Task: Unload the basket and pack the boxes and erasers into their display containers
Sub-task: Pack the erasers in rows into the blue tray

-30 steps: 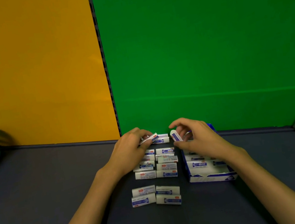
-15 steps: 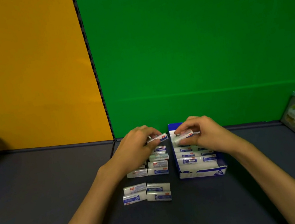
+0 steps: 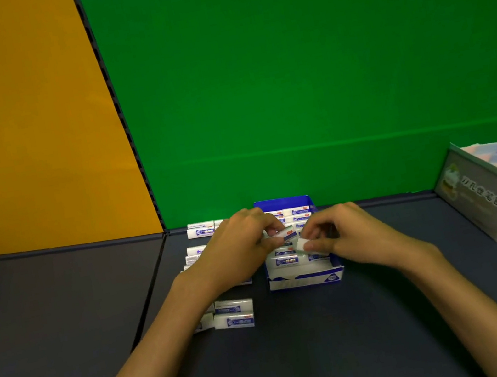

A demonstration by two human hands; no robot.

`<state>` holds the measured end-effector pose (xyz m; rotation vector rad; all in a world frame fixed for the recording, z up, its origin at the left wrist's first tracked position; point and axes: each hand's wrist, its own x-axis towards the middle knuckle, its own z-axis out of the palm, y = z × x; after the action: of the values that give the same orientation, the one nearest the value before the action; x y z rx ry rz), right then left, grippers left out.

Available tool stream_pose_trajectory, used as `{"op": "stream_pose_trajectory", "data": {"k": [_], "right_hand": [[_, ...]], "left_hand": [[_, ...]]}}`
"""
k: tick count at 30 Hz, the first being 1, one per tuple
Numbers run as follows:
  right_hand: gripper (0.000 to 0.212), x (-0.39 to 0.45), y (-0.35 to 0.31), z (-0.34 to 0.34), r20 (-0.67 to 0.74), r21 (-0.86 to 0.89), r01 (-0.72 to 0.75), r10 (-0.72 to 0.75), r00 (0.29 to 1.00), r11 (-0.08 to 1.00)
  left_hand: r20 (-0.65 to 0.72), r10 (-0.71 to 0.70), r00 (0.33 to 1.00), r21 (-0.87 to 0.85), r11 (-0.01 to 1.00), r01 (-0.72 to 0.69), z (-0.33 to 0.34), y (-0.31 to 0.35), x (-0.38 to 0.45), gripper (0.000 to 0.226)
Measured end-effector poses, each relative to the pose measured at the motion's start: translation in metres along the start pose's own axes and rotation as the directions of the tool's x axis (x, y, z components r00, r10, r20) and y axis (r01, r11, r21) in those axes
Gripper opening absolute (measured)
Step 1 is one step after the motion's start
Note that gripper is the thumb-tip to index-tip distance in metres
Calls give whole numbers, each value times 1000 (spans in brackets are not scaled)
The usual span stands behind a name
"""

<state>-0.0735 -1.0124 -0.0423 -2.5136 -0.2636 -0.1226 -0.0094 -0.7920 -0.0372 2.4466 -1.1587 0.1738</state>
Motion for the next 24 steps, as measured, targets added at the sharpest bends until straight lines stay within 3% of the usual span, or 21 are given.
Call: {"op": "stream_pose_trajectory", "data": {"k": [11,24], "right_hand": [[17,-5,9,12,93,-239,52,-31,995,970],[14,-3,9,10,127,-242,7,24,992,970]], "left_hand": [[79,-46,996,75,996,40,17,15,2,24],[179,-68,981,235,972,24,25,24,-1,11]]}}
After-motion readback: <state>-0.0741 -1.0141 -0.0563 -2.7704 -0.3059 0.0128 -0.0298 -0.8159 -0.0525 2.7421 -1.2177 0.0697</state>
